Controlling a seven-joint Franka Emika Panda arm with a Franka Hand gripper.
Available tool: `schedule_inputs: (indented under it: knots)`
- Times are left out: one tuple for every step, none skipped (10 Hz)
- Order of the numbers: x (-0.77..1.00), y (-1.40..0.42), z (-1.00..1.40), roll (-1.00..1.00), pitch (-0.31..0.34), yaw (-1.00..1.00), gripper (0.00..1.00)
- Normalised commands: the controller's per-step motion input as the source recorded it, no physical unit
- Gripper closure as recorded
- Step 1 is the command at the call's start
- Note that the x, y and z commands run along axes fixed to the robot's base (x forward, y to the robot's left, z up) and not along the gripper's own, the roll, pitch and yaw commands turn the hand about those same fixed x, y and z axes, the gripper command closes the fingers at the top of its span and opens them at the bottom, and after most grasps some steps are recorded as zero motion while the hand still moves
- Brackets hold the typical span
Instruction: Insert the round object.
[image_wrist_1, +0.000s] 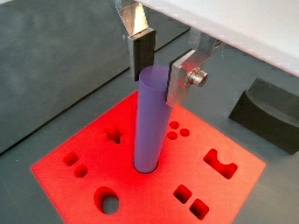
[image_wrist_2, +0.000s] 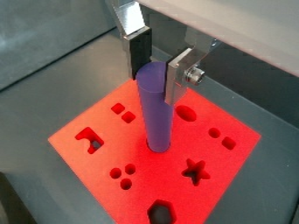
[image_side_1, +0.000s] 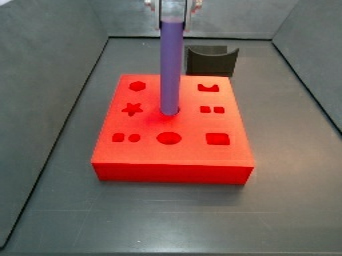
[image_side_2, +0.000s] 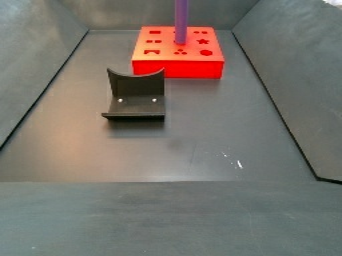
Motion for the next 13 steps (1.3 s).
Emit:
schedule_inputs:
  knots:
    - [0.0, 0.05, -0.11, 0.0, -0.003, 0.0, 1.0]
    - [0.0, 0.0, -0.13, 0.0, -0.029, 0.0, 1.0]
    - [-0.11, -0.12, -0.16, 0.05, -0.099, 0.05, 1.0]
    - [0.0, -0.17, -0.26, 0.04, -0.156, 0.08, 1.0]
    - [0.0, -0.13, -0.31, 0.04, -0.169, 0.05, 1.0]
    - [0.0, -0.04, -0.42, 0.03, -0.173, 0.01, 1.0]
    - [0.0, 0.0, -0.59, 0.02, -0.21, 0.0, 1.0]
    - [0.0, -0.03, -0.63, 0.05, -0.267, 0.0, 1.0]
    - [0.0, -0.16, -0.59, 0.09, -0.293, 0.05, 1.0]
    - [0.0, -0.25, -0.59, 0.11, -0.307, 0.13, 1.0]
    - [0.0, -0.23, -0.62, 0.07, -0.294, 0.14, 1.0]
    - [0.0, 0.0, 0.0, -0.02, 0.0, 0.0, 1.0]
    - [0.0, 0.0, 0.0, 0.0, 0.0, 0.0, 1.0]
